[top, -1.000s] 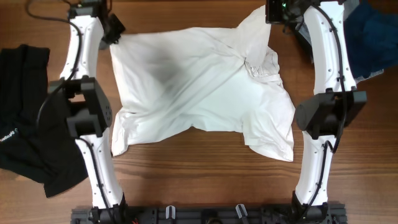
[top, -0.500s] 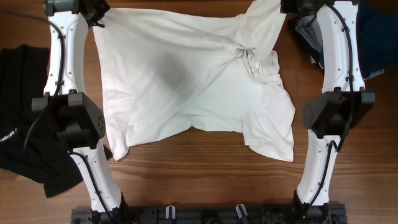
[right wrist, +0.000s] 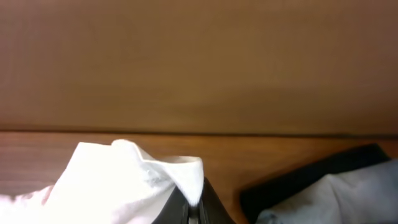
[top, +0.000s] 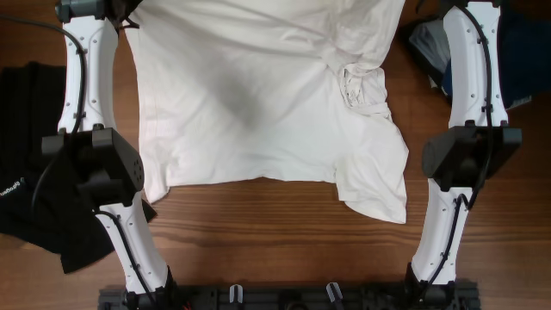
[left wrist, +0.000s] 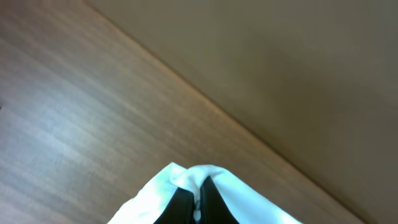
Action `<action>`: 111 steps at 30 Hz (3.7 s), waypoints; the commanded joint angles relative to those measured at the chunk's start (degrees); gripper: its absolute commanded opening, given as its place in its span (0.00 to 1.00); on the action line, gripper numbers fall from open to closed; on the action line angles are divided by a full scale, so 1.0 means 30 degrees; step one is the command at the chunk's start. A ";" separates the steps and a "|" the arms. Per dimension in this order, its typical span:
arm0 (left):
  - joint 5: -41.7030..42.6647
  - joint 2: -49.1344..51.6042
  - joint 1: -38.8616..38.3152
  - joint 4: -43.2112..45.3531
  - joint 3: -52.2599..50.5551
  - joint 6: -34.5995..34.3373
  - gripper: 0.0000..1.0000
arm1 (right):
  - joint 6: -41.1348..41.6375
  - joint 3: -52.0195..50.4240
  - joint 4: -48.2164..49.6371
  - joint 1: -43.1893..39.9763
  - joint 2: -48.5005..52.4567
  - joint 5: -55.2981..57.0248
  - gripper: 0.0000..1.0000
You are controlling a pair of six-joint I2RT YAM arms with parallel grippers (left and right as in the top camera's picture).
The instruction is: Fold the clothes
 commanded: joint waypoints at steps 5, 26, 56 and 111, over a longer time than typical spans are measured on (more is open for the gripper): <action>-0.0699 -0.0750 0.1253 0.1581 0.0044 -0.0146 0.04 | -0.0714 0.0182 0.2645 -0.0066 -0.0372 0.0583 0.04; 0.0430 -0.0750 0.1814 -0.0124 0.0036 -0.0160 0.04 | -0.0539 0.0182 0.0051 0.0444 -0.0423 -0.0124 0.05; 0.0401 -0.0743 0.0517 -0.2885 0.0036 -0.0051 0.04 | -0.1676 0.0124 -0.1086 0.5734 0.3461 -0.2856 0.05; 0.0401 -0.0743 0.0517 -0.4175 0.0036 -0.0051 0.04 | 0.2477 -0.0882 -0.3249 0.3555 0.8116 -0.3235 0.04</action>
